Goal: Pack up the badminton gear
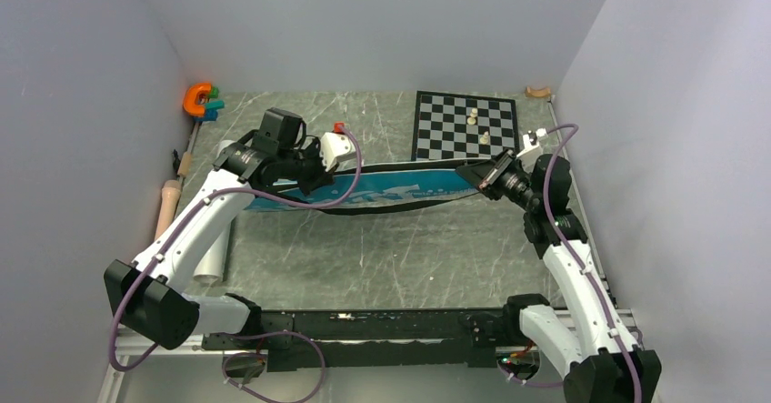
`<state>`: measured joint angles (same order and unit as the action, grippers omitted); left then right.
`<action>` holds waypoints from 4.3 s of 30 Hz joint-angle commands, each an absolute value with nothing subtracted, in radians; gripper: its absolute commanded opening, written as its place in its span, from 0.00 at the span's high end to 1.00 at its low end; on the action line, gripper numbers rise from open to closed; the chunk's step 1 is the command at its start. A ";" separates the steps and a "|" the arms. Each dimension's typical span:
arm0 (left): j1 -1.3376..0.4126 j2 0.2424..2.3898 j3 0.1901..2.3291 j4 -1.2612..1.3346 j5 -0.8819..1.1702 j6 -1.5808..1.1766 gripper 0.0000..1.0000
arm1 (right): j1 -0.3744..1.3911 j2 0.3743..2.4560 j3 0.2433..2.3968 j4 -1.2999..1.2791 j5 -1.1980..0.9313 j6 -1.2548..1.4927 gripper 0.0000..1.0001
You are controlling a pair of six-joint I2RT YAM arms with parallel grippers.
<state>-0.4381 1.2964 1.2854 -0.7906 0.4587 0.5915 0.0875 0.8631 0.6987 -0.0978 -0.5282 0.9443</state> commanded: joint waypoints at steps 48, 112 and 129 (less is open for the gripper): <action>-0.470 1.273 1.303 -0.745 0.506 0.669 1.00 | -0.177 0.918 1.066 -0.329 -0.481 0.638 0.30; -0.490 1.385 1.322 -0.727 0.495 0.624 0.02 | 0.609 1.635 0.978 -0.236 -0.253 0.207 0.64; -0.285 1.219 1.195 -0.595 0.470 0.423 0.01 | 0.650 1.447 1.034 -0.318 0.124 0.298 0.00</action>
